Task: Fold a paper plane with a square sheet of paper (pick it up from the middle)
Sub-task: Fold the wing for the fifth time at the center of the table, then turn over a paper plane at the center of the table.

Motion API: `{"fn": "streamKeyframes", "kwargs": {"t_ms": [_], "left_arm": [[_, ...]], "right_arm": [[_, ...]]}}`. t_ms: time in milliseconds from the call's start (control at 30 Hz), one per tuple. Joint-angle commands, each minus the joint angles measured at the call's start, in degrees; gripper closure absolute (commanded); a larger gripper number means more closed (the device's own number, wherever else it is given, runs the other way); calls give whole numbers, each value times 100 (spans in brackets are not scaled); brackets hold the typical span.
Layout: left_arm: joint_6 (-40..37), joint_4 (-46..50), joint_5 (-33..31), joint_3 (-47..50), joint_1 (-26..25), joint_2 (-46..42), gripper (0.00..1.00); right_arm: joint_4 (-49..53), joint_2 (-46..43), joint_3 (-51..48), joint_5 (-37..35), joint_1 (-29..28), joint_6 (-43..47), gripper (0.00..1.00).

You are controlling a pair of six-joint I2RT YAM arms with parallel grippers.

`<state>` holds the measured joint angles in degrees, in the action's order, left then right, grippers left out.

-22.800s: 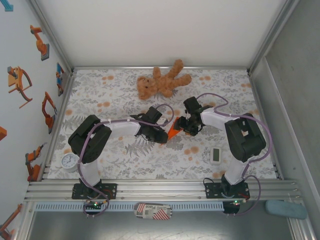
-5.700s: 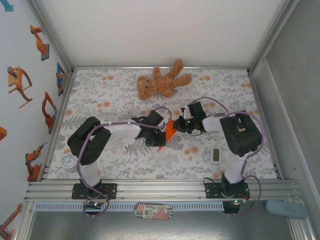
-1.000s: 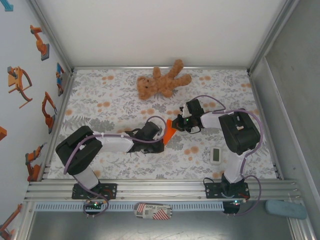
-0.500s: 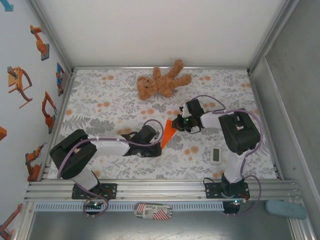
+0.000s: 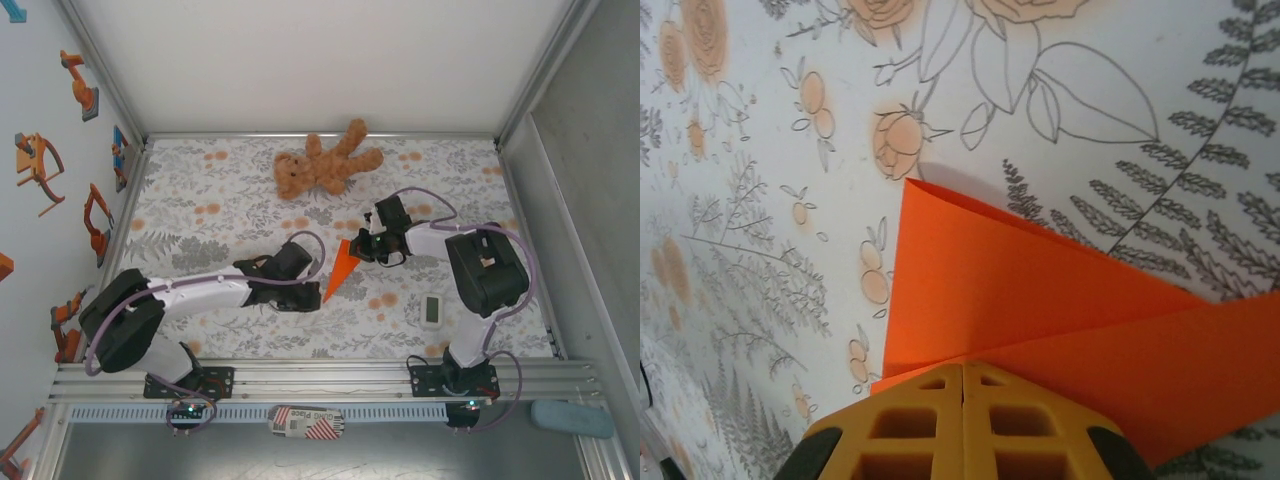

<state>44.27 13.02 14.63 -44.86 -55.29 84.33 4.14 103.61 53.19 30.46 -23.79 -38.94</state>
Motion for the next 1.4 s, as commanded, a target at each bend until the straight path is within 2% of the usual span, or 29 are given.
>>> {"fn": "streamKeyframes", "kwargs": {"t_ms": [0,100,367,433,533,567,633,733,933,1100,1200,1367], "left_arm": [[-179,101,25,-263,257,-38,96],[-43,-185,134,-243,548,106,88],[-24,11,-280,-309,1073,-3,57],[-2,79,-400,-254,1252,-96,47],[20,226,-682,-166,1475,-285,35],[20,288,-801,-140,1538,-354,32],[7,494,-1161,-83,1625,-543,22],[-50,735,-1606,-5,1755,-748,11],[-83,825,-1953,300,1957,-1127,0],[-144,826,-2017,541,2092,-1414,4],[-191,828,-2009,625,2156,-1520,4],[-263,799,-1944,661,2202,-1543,4]], "right_arm": [[164,-629,-19,-23,-20,72,100],[476,-1071,-64,-368,-53,111,100],[2087,-1779,114,-2093,-378,44,72],[2372,-1784,222,-2563,-629,-239,61],[2549,-1702,403,-3123,-1064,-685,50],[2577,-1643,478,-3252,-1171,-811,43],[2707,-1423,708,-3550,-1435,-1087,38],[2960,-1022,1103,-4030,-1778,-1467,37],[3572,-179,1895,-4737,-2236,-2115,37],[3951,258,2237,-4932,-2353,-2461,38],[3981,428,2327,-4828,-2374,-2572,46],[4085,583,2466,-4803,-2414,-2689,47]]}}
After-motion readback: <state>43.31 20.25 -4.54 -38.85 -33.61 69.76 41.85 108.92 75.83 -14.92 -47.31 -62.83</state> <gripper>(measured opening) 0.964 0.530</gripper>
